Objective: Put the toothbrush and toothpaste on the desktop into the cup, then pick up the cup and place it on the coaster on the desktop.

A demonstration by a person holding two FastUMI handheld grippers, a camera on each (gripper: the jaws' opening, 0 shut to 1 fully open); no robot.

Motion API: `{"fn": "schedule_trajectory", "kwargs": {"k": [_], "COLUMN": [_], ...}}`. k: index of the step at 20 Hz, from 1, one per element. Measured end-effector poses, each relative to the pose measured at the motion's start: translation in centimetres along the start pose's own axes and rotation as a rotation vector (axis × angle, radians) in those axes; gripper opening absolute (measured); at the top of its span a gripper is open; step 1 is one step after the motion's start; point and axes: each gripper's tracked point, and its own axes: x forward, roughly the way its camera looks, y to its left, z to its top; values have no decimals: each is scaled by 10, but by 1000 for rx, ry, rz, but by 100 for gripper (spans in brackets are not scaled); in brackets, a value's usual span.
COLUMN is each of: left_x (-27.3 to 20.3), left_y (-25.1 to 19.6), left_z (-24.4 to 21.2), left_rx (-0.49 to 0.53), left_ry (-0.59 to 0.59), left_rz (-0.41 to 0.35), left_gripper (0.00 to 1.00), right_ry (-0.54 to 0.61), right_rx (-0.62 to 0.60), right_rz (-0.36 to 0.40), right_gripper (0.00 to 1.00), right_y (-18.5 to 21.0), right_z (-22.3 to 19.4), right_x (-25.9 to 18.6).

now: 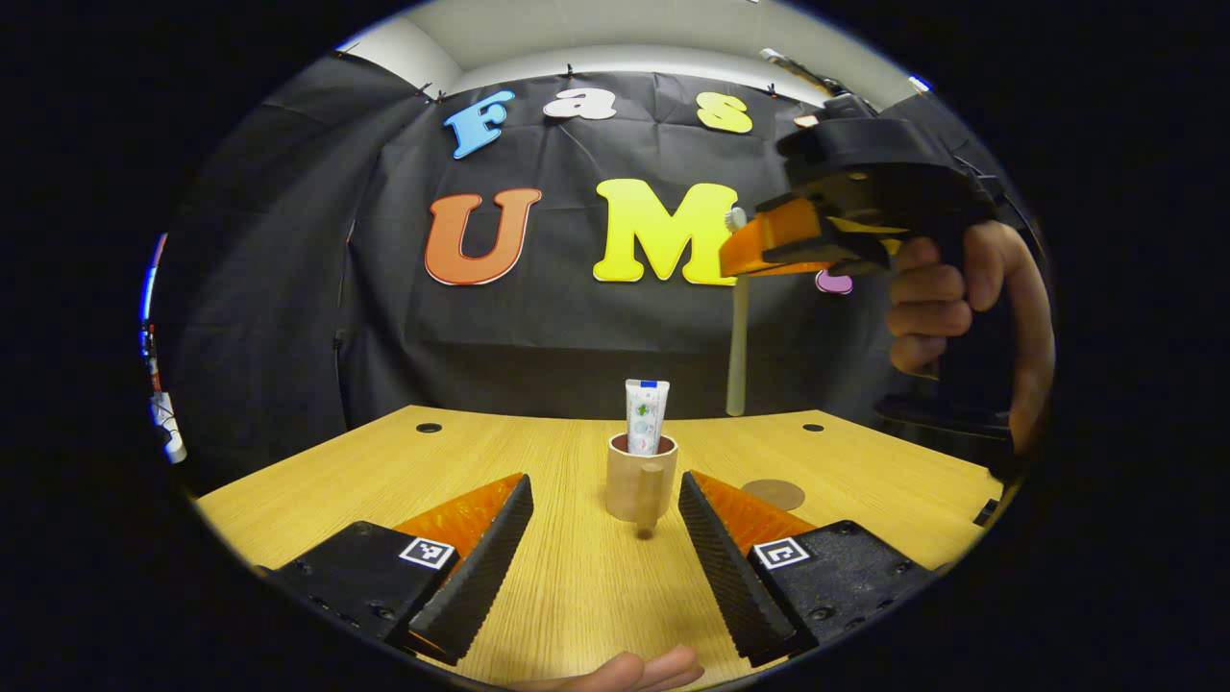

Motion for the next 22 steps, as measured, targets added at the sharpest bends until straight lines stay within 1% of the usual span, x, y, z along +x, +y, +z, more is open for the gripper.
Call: {"fn": "schedule_trajectory", "kwargs": {"k": [2,4,8,12,14,16,17,19,20,21,22], "left_x": [-2,0,3,7,7,7,7,8,9,8,8], "left_y": [-3,0,4,7,6,5,3,0,0,0,-1], "left_z": [1,1,-7,-13,-15,-18,-17,-18,-20,-22,-23], "left_rx": [-5,-15,-48,-66,-74,-77,-76,-70,-68,-71,-74], "left_ry": [-8,-12,13,30,33,43,42,42,48,52,58], "left_rz": [-13,-10,-7,-8,-11,-14,-17,-23,-23,-24,-25], "left_gripper": [97,97,97,97,97,97,97,97,97,97,97], "right_ry": [-6,9,60,114,142,154,150,145,142,139,136], "right_rx": [-7,-8,39,41,64,60,57,52,46,41,30], "right_rz": [-13,-31,-39,-44,-36,-31,-27,-23,-35,-32,-32], "right_gripper": [1,2,2,2,3,2,7,48,57,58,66], "right_y": [5,8,13,11,12,11,11,10,6,7,7], "right_z": [3,-2,-18,-38,-46,-49,-48,-47,-47,-45,-44], "right_x": [23,44,79,94,96,95,94,93,90,87,85]}}
